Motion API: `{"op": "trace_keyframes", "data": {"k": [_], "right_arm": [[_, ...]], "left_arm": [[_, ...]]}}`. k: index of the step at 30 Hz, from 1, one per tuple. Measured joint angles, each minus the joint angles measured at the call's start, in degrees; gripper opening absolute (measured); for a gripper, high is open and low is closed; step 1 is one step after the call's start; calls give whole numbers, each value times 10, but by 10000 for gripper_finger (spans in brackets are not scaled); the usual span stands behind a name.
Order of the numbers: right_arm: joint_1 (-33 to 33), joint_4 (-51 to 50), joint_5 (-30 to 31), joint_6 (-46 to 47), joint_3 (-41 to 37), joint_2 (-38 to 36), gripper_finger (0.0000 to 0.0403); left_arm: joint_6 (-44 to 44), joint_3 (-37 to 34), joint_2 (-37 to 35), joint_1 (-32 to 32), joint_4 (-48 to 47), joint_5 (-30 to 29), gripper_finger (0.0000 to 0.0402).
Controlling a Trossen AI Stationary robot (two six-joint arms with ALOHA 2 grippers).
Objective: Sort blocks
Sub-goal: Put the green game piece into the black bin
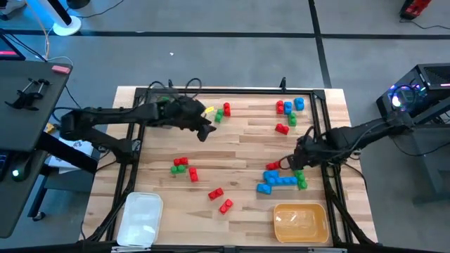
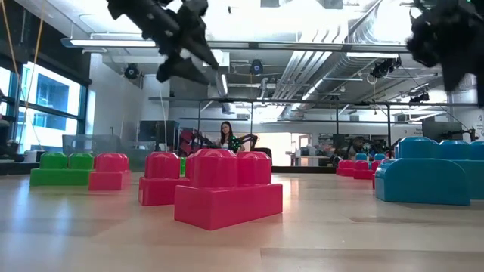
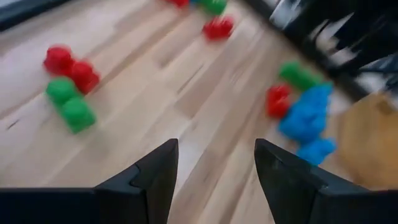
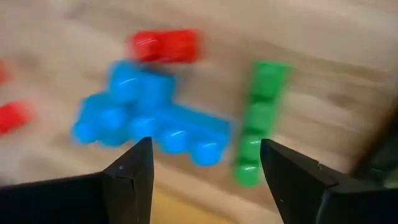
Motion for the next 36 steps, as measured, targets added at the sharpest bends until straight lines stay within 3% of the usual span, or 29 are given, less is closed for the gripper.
{"op": "trace_keyframes", "data": {"k": [4, 9, 14, 26, 31, 36], "right_arm": [[4, -20, 6, 54, -22, 14, 224], [-16, 46, -23, 56, -89, 20, 224], [-32, 78, -26, 55, -126, 20, 224], [-32, 167, -44, 75, -202, 32, 224], [-33, 171, -22, 76, -208, 40, 224], [-33, 171, -23, 71, -208, 64, 196]], "left_arm": [[-7, -4, -23, -3, 42, 5, 200], [5, -4, -54, -4, 137, 63, 200], [5, -4, -82, -4, 183, 70, 200], [-23, -4, -103, -5, 196, 69, 200], [-23, -4, -103, -5, 197, 69, 200], [-23, -4, -103, -5, 198, 68, 200]]}}
